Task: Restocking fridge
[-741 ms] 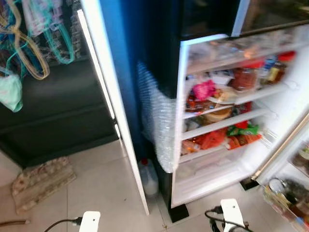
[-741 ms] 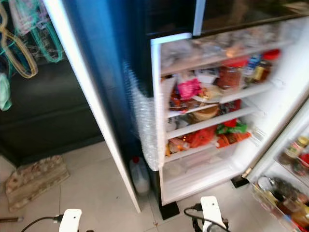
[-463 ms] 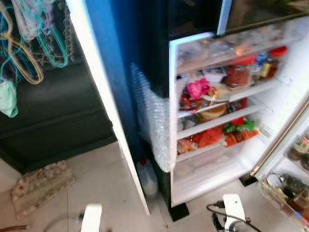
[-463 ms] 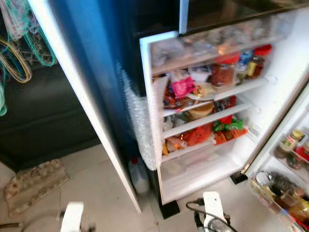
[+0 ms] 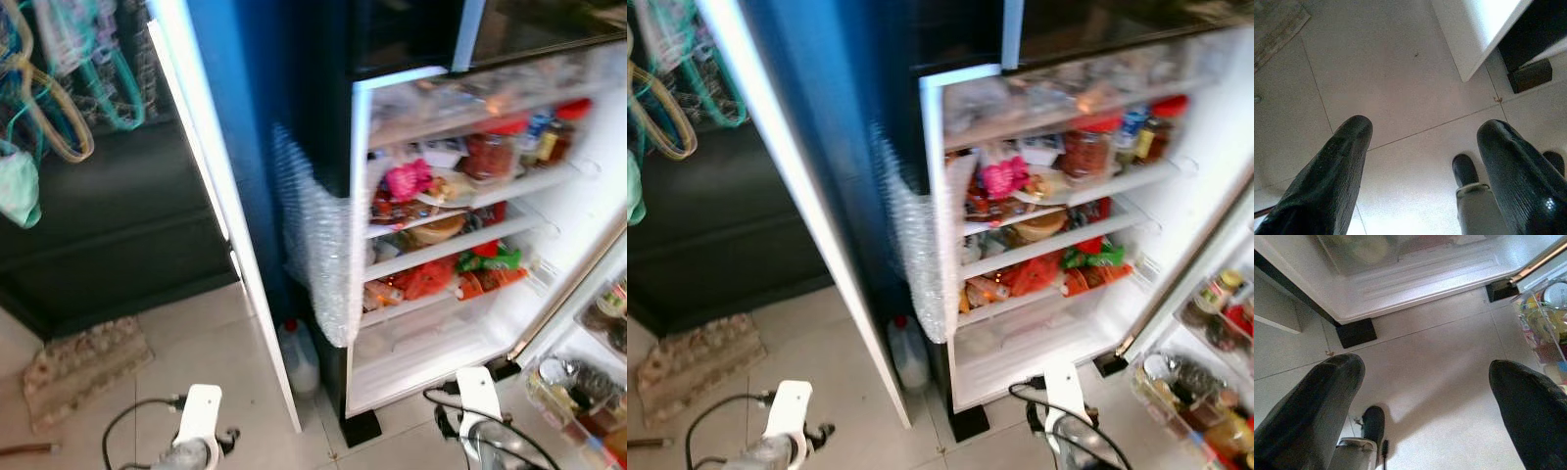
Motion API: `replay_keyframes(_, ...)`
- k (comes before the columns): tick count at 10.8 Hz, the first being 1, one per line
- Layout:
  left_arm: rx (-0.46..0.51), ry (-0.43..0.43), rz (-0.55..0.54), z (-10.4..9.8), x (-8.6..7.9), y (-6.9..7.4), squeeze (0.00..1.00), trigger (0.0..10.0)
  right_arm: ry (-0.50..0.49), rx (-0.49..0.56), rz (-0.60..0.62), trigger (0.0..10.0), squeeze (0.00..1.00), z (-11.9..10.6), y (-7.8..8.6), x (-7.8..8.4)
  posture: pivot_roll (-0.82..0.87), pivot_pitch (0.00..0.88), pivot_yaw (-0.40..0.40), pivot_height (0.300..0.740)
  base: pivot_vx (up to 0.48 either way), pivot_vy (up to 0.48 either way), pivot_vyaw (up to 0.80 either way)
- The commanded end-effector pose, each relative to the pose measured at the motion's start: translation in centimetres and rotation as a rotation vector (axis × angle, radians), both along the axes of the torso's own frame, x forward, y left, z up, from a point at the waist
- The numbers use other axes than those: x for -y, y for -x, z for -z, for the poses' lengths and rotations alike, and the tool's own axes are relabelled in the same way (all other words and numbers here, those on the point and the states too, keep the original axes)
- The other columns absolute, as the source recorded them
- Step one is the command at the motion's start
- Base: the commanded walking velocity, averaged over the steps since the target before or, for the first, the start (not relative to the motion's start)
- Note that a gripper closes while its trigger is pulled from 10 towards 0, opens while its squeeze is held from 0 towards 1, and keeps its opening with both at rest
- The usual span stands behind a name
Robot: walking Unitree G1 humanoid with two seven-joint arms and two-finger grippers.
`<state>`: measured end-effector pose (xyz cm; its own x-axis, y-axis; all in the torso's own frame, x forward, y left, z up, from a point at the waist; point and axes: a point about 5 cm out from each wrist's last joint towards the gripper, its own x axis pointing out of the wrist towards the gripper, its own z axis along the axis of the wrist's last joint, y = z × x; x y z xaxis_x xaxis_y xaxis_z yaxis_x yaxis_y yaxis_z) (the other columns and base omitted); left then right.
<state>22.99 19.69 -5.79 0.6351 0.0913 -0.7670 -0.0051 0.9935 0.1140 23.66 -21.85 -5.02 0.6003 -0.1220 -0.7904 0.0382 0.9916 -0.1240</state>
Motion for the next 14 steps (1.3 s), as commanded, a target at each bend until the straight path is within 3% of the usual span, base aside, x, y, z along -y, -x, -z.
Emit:
replay_keyframes(1,-0.025,-0.012,-0.046,0.2,-0.6,0.4,0.00,10.0,-0.024,-0.005,-0.003,10.0,0.00,-0.1,-0.1,-0.2,-0.12,0.000,0.034,0.740,0.000,0.000,0.00)
replay_keyframes(4,-0.002,0.021,-0.100,-0.5,0.4,-1.0,0.00,10.0,-0.047,0.005,-0.015,10.0,0.00,-0.2,-0.5,-0.6,-0.09,0.000,0.018,0.740,0.000,0.174,0.00)
replay_keyframes(5,-0.007,0.015,-0.107,-0.3,-0.7,-0.4,0.00,10.0,-0.056,0.011,-0.022,10.0,0.00,-0.4,-0.8,-0.7,-0.08,0.000,0.020,0.740,0.000,0.285,0.00)
replay_keyframes(8,-0.001,0.006,-0.121,-0.7,-1.6,-0.7,0.00,10.0,-0.056,0.007,0.021,10.0,0.00,-0.6,-1.1,-0.7,-0.06,0.000,0.013,0.740,0.000,0.280,0.00)
replay_keyframes(14,-0.001,0.021,-0.138,-0.7,-1.3,-0.8,0.00,10.0,-0.059,0.014,0.043,10.0,0.00,-0.7,-1.3,-0.6,-0.05,0.000,0.006,0.740,0.000,0.279,0.00)
